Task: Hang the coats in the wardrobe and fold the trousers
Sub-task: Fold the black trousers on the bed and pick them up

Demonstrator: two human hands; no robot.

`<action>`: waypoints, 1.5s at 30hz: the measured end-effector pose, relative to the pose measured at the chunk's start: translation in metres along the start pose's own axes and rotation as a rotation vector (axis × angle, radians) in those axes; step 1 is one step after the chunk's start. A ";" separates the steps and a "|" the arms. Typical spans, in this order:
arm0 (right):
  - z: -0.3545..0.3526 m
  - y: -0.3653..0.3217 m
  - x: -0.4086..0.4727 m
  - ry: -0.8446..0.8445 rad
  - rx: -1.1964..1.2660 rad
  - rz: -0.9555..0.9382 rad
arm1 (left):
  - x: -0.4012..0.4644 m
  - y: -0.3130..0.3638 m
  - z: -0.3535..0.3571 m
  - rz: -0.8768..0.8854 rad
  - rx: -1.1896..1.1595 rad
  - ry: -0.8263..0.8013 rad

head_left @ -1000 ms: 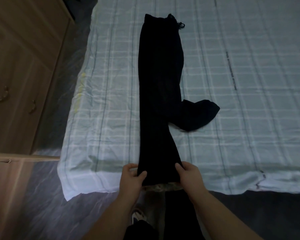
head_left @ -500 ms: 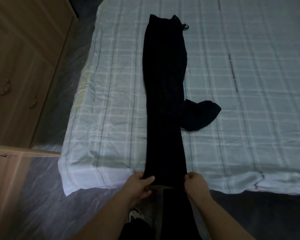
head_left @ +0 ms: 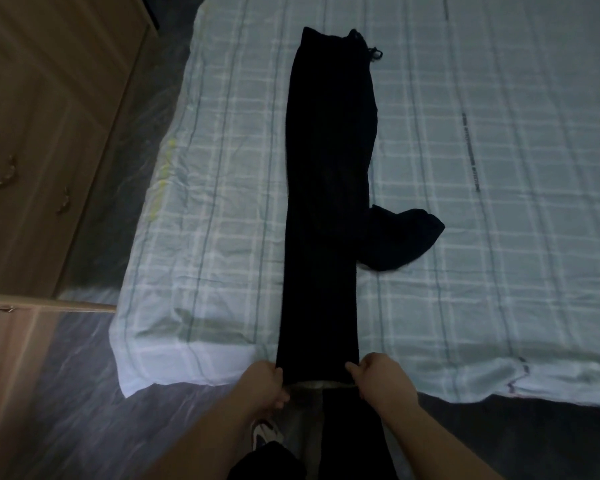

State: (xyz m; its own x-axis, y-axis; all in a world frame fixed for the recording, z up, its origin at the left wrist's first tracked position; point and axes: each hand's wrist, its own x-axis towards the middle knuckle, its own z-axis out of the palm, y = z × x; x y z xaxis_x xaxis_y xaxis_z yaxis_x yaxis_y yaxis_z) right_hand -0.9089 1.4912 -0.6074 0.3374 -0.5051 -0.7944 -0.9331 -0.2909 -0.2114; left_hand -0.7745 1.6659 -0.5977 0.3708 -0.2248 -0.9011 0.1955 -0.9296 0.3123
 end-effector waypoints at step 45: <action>-0.141 -0.026 0.048 0.358 1.152 -0.322 | 0.031 0.211 -0.049 0.686 -0.312 0.215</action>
State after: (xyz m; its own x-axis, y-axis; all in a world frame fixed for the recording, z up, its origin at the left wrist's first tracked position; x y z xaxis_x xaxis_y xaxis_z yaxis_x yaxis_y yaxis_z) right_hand -0.8508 1.3598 -0.5597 0.4165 -0.7883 -0.4528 -0.3067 0.3471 -0.8863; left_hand -0.6773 1.4772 -0.5454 0.6622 -0.6282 -0.4085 0.0933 -0.4717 0.8768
